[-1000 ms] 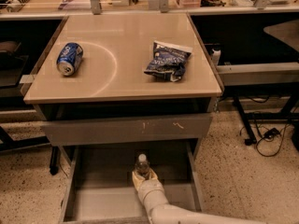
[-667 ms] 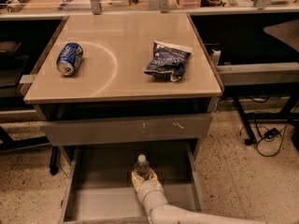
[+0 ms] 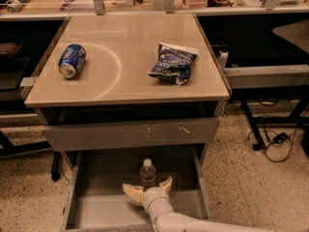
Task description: Place water bottle into middle drawer
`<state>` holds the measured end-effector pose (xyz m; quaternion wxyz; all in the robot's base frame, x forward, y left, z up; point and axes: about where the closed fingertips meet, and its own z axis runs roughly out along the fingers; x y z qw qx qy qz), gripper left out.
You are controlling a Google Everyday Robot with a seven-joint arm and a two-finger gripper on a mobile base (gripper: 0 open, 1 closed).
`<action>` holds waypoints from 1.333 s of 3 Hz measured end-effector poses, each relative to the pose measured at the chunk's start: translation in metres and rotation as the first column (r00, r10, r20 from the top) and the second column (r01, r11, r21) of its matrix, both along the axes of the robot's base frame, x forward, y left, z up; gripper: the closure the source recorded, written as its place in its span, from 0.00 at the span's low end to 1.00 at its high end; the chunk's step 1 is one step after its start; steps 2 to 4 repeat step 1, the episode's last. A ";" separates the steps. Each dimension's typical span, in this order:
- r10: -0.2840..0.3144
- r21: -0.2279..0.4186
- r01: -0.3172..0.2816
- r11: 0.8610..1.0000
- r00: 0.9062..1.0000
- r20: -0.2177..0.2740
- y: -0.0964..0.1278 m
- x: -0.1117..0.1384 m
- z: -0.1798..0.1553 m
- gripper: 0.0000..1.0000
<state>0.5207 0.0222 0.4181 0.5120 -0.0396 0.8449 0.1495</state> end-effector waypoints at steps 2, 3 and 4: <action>0.000 0.000 0.000 1.000 1.000 0.000 0.000 0.000 0.000 0.00; 0.000 0.000 0.000 1.000 1.000 0.000 0.000 0.000 0.000 0.00; 0.000 0.000 0.000 1.000 1.000 0.000 0.000 0.000 0.000 0.00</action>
Offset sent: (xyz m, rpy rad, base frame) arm 0.0000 0.0000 0.0000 0.0000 0.0000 0.0000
